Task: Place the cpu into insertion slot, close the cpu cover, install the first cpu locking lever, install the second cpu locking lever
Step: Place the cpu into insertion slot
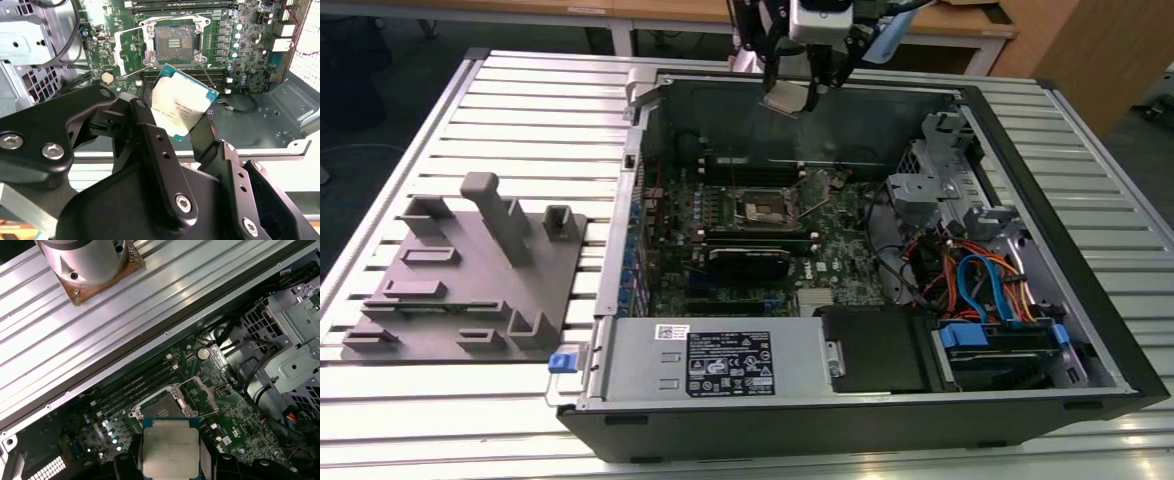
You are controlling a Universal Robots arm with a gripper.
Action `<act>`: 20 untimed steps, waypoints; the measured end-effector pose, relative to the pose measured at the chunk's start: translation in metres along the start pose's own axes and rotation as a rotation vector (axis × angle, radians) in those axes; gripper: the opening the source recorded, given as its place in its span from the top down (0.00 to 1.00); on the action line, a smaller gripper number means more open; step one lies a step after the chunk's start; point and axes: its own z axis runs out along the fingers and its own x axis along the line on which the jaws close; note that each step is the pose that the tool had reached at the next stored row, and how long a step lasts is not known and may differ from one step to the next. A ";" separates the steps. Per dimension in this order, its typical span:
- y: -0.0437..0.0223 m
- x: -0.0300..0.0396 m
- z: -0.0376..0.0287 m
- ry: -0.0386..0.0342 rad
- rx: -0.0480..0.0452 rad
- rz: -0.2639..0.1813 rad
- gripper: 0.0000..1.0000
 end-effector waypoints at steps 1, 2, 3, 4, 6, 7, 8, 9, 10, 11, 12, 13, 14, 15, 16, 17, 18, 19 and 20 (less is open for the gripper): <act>0.0000 0.0000 0.0001 -0.0009 -0.0003 0.010 0.46; 0.0000 0.0000 0.0000 -0.0019 -0.0004 0.021 0.46; 0.0000 0.0000 0.0001 -0.0030 -0.0007 0.033 0.46; 0.0000 0.0000 0.0001 -0.0041 -0.0009 0.046 0.46; 0.0000 0.0000 0.0001 -0.0065 -0.0015 0.073 0.46; 0.0000 0.0000 0.0001 -0.0078 -0.0018 0.086 0.46; 0.0000 0.0000 0.0001 -0.0090 -0.0020 0.100 0.46; 0.0000 0.0000 0.0001 -0.0101 -0.0022 0.113 0.46; 0.0000 0.0000 0.0002 -0.0113 -0.0026 0.126 0.46; 0.0000 0.0000 0.0002 -0.0123 -0.0028 0.138 0.46; 0.0000 0.0000 0.0002 -0.0131 -0.0029 0.146 0.46; -0.0001 0.0001 0.0002 -0.0137 -0.0030 0.153 0.46; -0.0001 0.0002 0.0002 -0.0143 -0.0031 0.160 0.46; -0.0001 0.0002 0.0003 -0.0148 -0.0033 0.166 0.46; -0.0002 0.0003 0.0003 -0.0152 -0.0033 0.170 0.46; -0.0003 0.0003 0.0002 -0.0153 -0.0033 0.171 0.46; -0.0005 0.0003 0.0002 -0.0153 -0.0033 0.171 0.46; -0.0008 0.0003 0.0002 -0.0153 -0.0033 0.171 0.46; -0.0010 0.0002 0.0002 -0.0153 -0.0035 0.171 0.46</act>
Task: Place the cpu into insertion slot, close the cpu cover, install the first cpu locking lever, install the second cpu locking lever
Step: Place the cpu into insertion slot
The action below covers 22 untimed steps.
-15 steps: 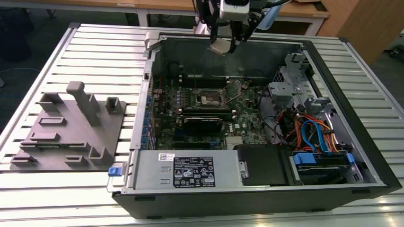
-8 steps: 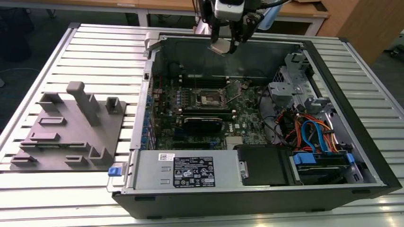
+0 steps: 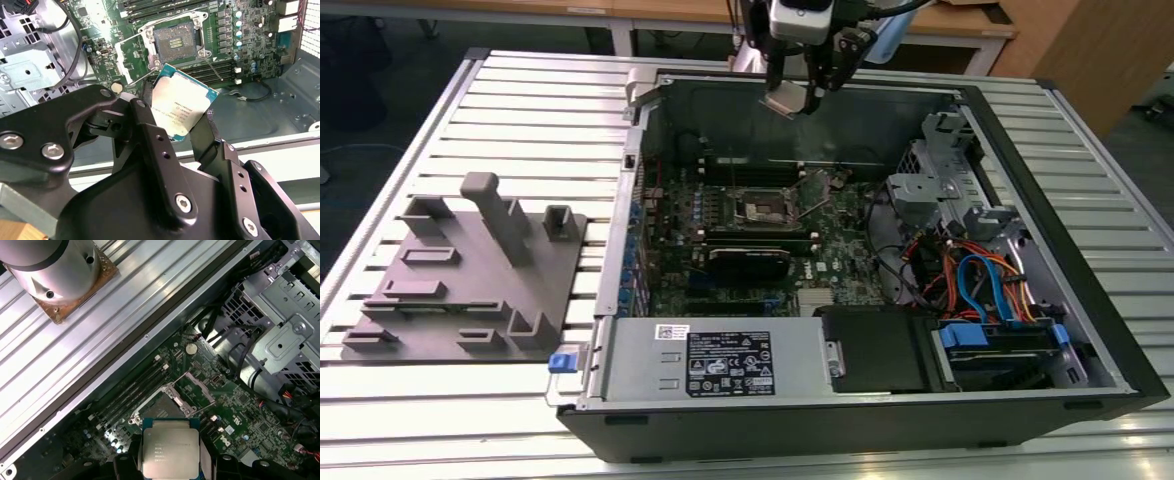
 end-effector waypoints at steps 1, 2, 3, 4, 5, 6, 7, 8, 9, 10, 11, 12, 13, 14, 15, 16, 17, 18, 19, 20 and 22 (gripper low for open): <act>-0.0001 0.0000 0.0000 0.0000 0.0001 0.000 0.46; -0.0001 -0.0001 -0.0001 0.0000 0.0002 0.000 0.46; -0.0001 -0.0001 -0.0001 0.0000 0.0002 0.000 0.46; -0.0001 -0.0001 -0.0001 0.0000 0.0001 0.000 0.46; -0.0001 -0.0001 -0.0001 0.0000 0.0001 0.000 0.46; -0.0002 -0.0001 -0.0001 0.0000 0.0001 0.000 0.46; -0.0002 -0.0001 -0.0001 0.0000 0.0001 0.000 0.46; -0.0002 -0.0001 -0.0001 0.0000 0.0001 0.000 0.46; -0.0002 -0.0001 -0.0001 0.0000 0.0002 0.000 0.46; -0.0002 -0.0002 -0.0001 0.0000 0.0001 0.000 0.46; -0.0002 -0.0002 -0.0001 0.0000 0.0001 0.000 0.46; -0.0002 -0.0002 -0.0001 0.0000 0.0001 0.000 0.46; -0.0002 -0.0002 -0.0001 0.0000 0.0001 0.000 0.46; -0.0002 -0.0002 -0.0001 -0.0002 0.0000 0.002 0.46; -0.0003 -0.0002 -0.0001 -0.0006 0.0000 0.006 0.46; -0.0003 -0.0002 -0.0001 -0.0010 -0.0001 0.011 0.46; -0.0003 -0.0002 -0.0001 -0.0015 -0.0003 0.017 0.46; -0.0003 -0.0002 -0.0001 -0.0021 -0.0004 0.023 0.46; -0.0003 -0.0002 -0.0001 -0.0028 -0.0005 0.031 0.46; -0.0002 -0.0001 -0.0001 -0.0034 -0.0006 0.038 0.46; -0.0003 -0.0001 -0.0001 -0.0049 -0.0010 0.055 0.46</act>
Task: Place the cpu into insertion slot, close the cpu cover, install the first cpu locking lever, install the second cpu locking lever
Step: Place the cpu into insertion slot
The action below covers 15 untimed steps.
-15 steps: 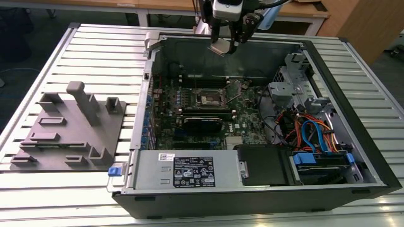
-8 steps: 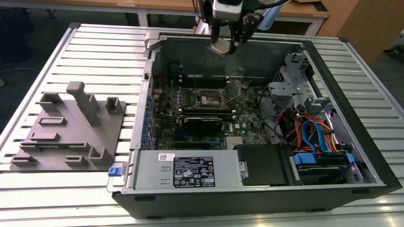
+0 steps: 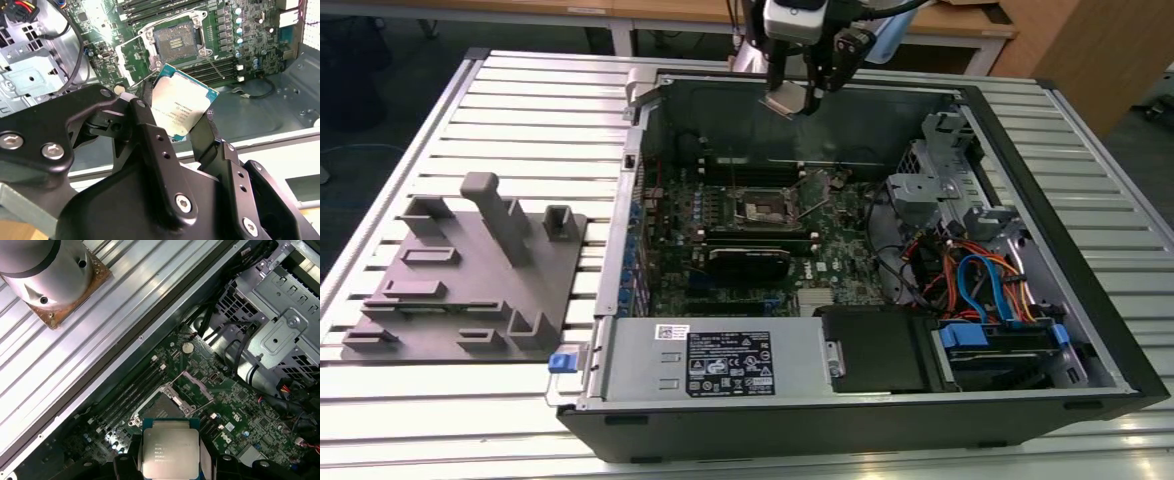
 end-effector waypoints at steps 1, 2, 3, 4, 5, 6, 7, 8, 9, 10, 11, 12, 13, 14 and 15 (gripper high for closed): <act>0.0000 0.0000 0.0000 -0.0005 -0.0001 0.006 0.46; 0.0000 0.0000 0.0000 -0.0010 -0.0003 0.011 0.46; 0.0000 0.0000 0.0000 -0.0016 -0.0003 0.018 0.46; 0.0000 0.0000 0.0000 -0.0021 -0.0005 0.024 0.46; 0.0000 0.0000 0.0000 -0.0027 -0.0006 0.031 0.46; 0.0000 0.0000 0.0000 -0.0033 -0.0006 0.037 0.46; 0.0000 0.0000 0.0000 -0.0038 -0.0008 0.043 0.46; 0.0000 0.0000 0.0001 -0.0043 -0.0009 0.049 0.46; 0.0000 0.0000 0.0001 -0.0049 -0.0011 0.055 0.46; 0.0000 0.0000 0.0001 -0.0054 -0.0011 0.061 0.46; 0.0000 0.0000 0.0001 -0.0059 -0.0013 0.066 0.46; 0.0000 0.0000 0.0001 -0.0062 -0.0013 0.070 0.46; 0.0000 0.0000 0.0001 -0.0063 -0.0014 0.071 0.46; 0.0000 0.0000 0.0001 -0.0064 -0.0013 0.071 0.46; 0.0000 0.0000 0.0001 -0.0064 -0.0014 0.072 0.46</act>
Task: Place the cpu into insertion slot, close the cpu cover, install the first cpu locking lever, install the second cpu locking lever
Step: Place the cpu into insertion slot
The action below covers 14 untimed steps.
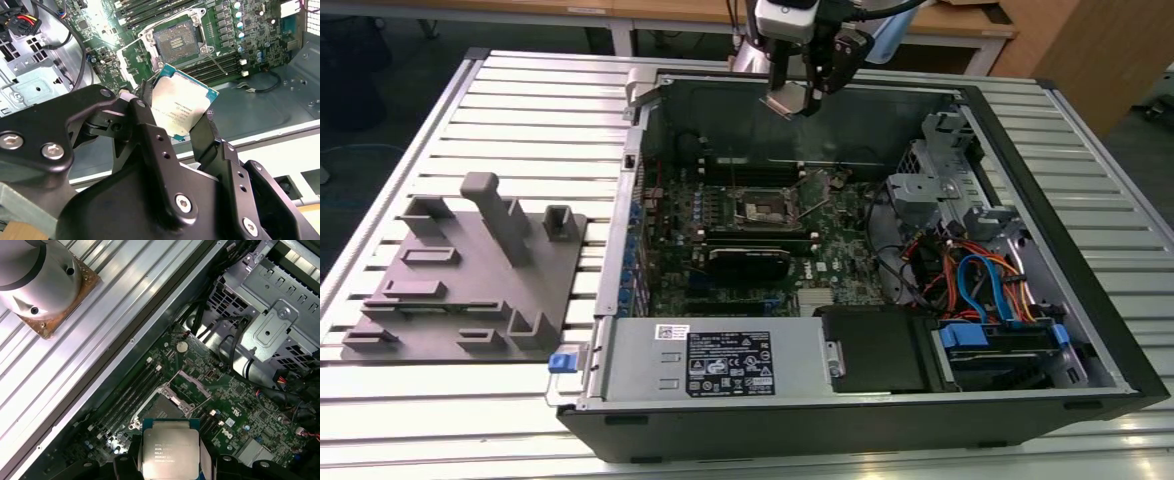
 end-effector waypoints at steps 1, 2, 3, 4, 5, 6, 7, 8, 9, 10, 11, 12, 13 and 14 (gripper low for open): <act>0.0000 0.0000 0.0000 -0.0001 0.0000 0.001 0.46; 0.0000 0.0000 0.0000 -0.0001 0.0000 0.001 0.46; 0.0000 0.0000 0.0000 -0.0001 0.0000 0.001 0.46; 0.0000 0.0000 0.0000 -0.0001 0.0000 0.001 0.46; 0.0000 0.0000 0.0000 -0.0001 0.0000 0.001 0.46; 0.0000 0.0000 0.0000 -0.0001 0.0000 0.001 0.46; 0.0000 0.0000 0.0000 -0.0001 0.0000 0.001 0.46; 0.0000 0.0000 0.0000 -0.0001 0.0000 0.001 0.46; 0.0000 0.0000 0.0000 -0.0002 -0.0001 0.002 0.46; 0.0000 0.0000 0.0000 -0.0002 -0.0001 0.002 0.46; 0.0000 0.0000 0.0000 -0.0003 -0.0001 0.003 0.46; 0.0000 0.0000 0.0000 -0.0005 -0.0001 0.005 0.46; 0.0000 0.0000 0.0000 -0.0007 -0.0002 0.008 0.46; 0.0000 0.0000 0.0001 -0.0012 -0.0003 0.013 0.46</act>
